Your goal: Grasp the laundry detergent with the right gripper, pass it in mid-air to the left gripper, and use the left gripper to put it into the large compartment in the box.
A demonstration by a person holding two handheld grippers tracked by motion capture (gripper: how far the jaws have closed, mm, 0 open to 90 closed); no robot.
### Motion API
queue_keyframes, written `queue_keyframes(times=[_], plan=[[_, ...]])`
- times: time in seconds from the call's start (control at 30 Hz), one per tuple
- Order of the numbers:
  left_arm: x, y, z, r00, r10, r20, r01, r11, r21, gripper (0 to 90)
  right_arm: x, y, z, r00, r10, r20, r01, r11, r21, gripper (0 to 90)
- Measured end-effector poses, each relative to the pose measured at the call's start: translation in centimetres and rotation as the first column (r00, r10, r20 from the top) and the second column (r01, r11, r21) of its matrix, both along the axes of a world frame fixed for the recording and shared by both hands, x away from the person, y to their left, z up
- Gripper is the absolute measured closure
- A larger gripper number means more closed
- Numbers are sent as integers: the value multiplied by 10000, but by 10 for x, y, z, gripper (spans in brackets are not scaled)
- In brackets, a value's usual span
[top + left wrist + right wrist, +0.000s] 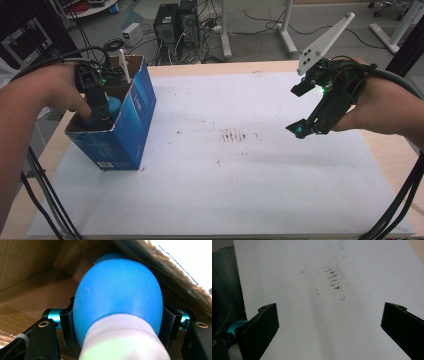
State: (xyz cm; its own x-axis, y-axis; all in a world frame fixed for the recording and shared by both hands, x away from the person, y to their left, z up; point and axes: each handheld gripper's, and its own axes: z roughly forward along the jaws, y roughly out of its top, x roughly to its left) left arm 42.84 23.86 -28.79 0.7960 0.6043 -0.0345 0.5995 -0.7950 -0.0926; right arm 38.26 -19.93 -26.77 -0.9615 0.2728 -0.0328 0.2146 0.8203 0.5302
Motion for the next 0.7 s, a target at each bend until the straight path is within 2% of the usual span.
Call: queue_keyframes(times=[0.23, 0.5, 0.7], plan=[[-2, -1, 9, 9999, -41, 140, 41, 10000, -14, 321, 0, 0, 0, 10000, 52, 54, -52, 10000, 23, 6], [-5, -1, 25, 9993, -165, 330, 165, 9999, -2, 282, -1, 0, 1, 10000, 53, 73, -54, 10000, 48, 6], [-8, -1, 36, 9985, -56, 536, 54, 10000, 49, 242, -1, 1, 1, 9999, 93, 72, -93, 9999, 46, 6]])
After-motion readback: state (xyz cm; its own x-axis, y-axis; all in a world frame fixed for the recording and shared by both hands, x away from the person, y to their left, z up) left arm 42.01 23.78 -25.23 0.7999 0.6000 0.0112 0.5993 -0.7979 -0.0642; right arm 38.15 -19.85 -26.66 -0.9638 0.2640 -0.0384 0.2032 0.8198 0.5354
